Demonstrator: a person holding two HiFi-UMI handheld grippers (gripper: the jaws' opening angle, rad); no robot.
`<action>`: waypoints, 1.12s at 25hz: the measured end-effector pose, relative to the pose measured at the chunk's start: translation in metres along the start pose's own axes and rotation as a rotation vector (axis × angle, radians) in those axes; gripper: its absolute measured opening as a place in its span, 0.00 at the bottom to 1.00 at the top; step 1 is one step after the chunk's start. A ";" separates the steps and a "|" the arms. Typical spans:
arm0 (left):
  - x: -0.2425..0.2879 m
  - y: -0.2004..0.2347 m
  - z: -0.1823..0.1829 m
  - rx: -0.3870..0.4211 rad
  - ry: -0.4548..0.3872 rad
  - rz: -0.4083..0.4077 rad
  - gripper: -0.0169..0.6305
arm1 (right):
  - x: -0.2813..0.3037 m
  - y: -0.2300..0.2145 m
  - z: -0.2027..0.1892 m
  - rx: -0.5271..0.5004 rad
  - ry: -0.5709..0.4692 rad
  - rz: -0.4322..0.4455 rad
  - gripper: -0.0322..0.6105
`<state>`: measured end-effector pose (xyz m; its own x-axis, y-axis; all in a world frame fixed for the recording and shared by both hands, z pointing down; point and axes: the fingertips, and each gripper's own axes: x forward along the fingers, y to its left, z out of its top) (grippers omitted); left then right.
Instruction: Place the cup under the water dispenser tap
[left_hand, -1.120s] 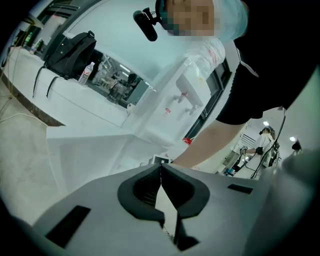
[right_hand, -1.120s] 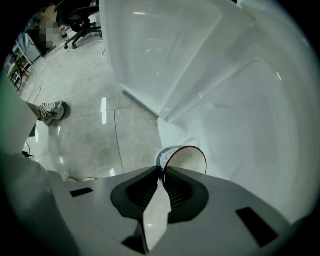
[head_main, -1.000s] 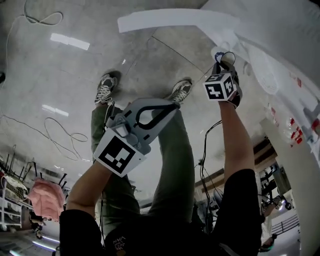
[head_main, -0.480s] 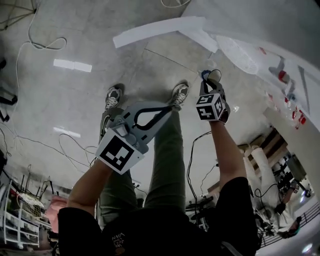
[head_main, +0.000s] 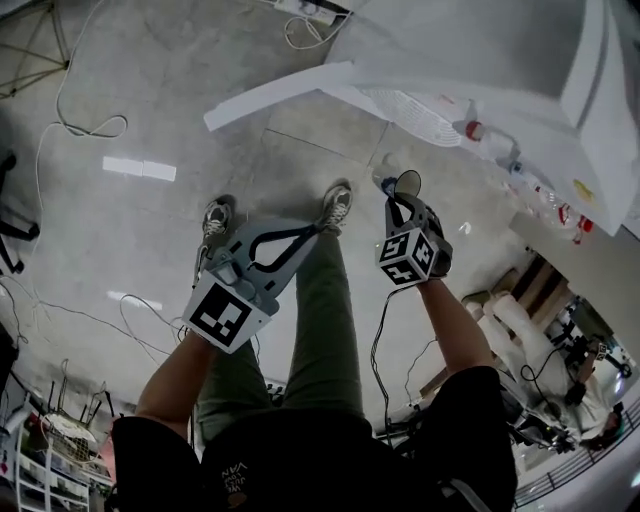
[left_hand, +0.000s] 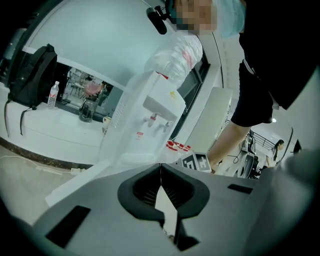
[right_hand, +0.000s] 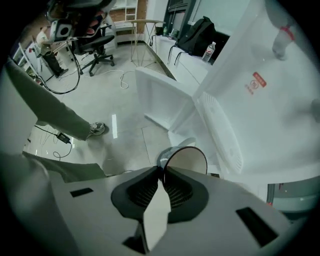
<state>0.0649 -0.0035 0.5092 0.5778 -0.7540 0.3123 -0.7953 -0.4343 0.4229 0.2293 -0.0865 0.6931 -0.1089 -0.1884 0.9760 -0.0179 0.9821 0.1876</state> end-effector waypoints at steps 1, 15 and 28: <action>0.003 -0.003 0.004 -0.003 -0.004 0.001 0.06 | -0.009 -0.007 -0.001 -0.013 -0.008 -0.006 0.16; 0.058 -0.045 0.060 -0.018 -0.081 0.018 0.06 | -0.086 -0.102 -0.013 -0.352 -0.069 -0.142 0.16; 0.072 -0.041 0.059 -0.054 -0.111 0.119 0.06 | -0.058 -0.152 -0.007 -0.640 -0.019 -0.214 0.16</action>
<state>0.1281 -0.0695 0.4645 0.4539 -0.8496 0.2685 -0.8442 -0.3136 0.4346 0.2448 -0.2247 0.6086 -0.1861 -0.3727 0.9091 0.5508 0.7266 0.4107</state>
